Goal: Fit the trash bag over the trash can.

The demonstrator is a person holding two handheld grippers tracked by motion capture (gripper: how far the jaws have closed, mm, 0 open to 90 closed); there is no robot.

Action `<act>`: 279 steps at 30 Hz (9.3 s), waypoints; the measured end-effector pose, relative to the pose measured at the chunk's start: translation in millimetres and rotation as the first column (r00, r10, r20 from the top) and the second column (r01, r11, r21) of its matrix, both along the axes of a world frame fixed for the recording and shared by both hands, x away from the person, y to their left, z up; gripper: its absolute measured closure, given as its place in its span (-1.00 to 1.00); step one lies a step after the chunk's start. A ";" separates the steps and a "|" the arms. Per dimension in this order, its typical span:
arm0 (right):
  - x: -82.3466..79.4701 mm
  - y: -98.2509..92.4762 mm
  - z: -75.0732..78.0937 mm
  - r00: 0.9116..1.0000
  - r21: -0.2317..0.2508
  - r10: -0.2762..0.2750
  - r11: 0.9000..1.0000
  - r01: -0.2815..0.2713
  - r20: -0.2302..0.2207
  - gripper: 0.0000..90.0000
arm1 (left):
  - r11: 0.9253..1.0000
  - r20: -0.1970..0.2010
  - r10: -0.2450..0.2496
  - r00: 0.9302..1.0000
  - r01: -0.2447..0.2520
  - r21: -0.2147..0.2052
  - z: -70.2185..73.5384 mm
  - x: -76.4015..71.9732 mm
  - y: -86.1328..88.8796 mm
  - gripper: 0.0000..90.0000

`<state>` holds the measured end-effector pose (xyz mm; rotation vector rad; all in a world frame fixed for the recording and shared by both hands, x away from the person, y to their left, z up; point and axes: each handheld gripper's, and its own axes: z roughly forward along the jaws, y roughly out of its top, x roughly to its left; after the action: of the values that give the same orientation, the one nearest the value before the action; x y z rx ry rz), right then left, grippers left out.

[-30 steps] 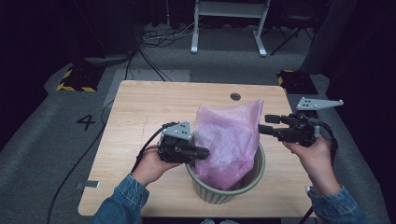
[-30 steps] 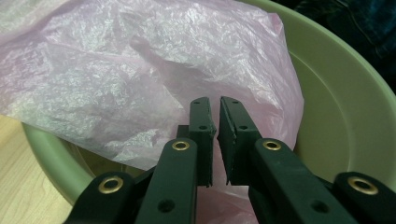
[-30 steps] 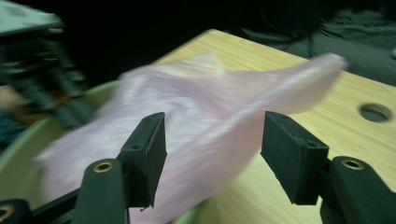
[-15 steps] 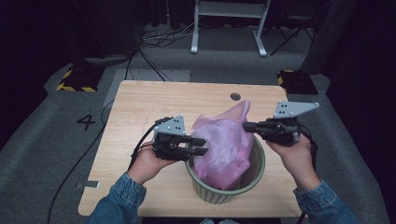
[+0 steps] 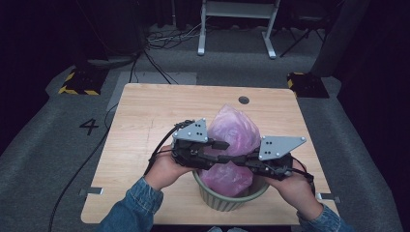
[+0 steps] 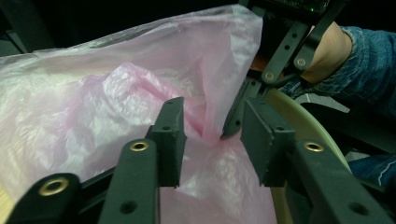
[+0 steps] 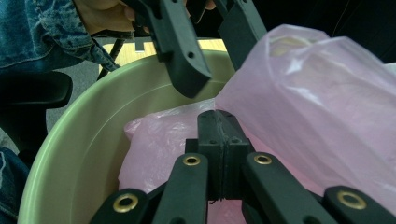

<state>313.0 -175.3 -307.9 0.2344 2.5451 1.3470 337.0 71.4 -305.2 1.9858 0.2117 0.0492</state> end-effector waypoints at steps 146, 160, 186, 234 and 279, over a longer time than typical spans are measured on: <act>14.8 -107.1 36.8 0.980 0.142 -0.192 0.970 0.198 -0.053 1.00 | 0.984 0.095 0.148 0.984 -0.138 -0.110 -6.1 -28.8 56.2 0.99; 1.8 -153.4 42.8 0.954 0.120 -0.293 0.947 0.298 -0.054 1.00 | 0.979 0.053 0.178 0.983 -0.171 -0.114 -13.2 -37.2 122.8 0.99; 3.0 -160.7 22.4 0.977 0.207 -0.211 0.956 0.208 -0.009 0.00 | 0.968 0.045 0.189 0.981 -0.179 -0.177 -7.5 -26.9 128.5 -0.13; 102.8 -97.4 -29.0 0.944 0.152 -0.246 0.947 0.282 -0.219 1.00 | 0.867 0.074 0.497 0.864 -0.498 -0.005 -44.7 45.5 73.1 0.99; 39.6 -190.4 -26.1 0.919 0.214 -0.378 0.894 0.395 -0.115 0.05 | 0.904 0.046 0.423 0.905 -0.419 -0.086 -42.6 -19.0 128.1 -0.11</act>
<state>352.6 -365.7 -334.0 0.8023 2.2227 1.4866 317.9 199.4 -347.8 1.8290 0.5920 0.3787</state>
